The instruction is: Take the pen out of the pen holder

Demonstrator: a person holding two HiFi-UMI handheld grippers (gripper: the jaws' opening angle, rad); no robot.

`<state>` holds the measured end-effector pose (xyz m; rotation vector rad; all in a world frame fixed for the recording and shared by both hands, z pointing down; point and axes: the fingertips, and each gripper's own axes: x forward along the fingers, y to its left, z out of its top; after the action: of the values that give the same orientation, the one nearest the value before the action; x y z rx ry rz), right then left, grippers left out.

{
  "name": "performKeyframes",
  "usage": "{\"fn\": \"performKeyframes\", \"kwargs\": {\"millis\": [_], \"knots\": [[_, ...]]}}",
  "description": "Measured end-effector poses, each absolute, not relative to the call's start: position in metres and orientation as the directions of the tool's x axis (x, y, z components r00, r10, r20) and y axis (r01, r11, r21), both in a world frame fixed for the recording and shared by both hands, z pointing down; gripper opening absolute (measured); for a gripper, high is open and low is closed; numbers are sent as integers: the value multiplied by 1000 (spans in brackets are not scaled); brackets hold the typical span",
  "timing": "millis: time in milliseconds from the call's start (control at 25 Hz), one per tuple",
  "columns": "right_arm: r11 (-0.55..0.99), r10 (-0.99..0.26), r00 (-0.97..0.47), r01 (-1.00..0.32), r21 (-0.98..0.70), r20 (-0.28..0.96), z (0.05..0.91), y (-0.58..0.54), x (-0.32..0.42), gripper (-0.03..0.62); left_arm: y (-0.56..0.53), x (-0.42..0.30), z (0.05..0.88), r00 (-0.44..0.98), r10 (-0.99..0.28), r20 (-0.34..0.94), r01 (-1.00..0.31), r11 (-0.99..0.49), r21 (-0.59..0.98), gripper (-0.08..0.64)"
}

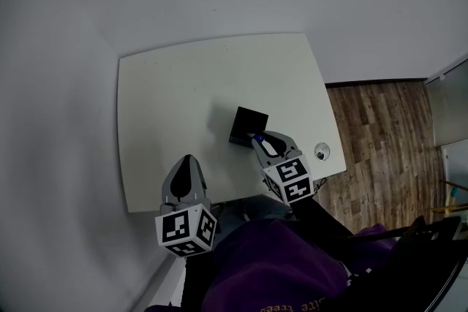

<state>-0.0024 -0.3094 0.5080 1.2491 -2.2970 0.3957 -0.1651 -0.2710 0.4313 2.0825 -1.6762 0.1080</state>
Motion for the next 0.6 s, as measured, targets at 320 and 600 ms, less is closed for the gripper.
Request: {"fn": "performKeyframes", "kwargs": {"millis": [320, 600], "knots": [[545, -703, -488, -837, -50, 517, 485, -320, 4, 86, -278, -162, 424, 236, -917, 321, -940, -131, 315, 6], [552, -718, -527, -829, -90, 455, 451, -329, 14, 86, -282, -155, 419, 235, -923, 305, -940, -136, 314, 6]]}}
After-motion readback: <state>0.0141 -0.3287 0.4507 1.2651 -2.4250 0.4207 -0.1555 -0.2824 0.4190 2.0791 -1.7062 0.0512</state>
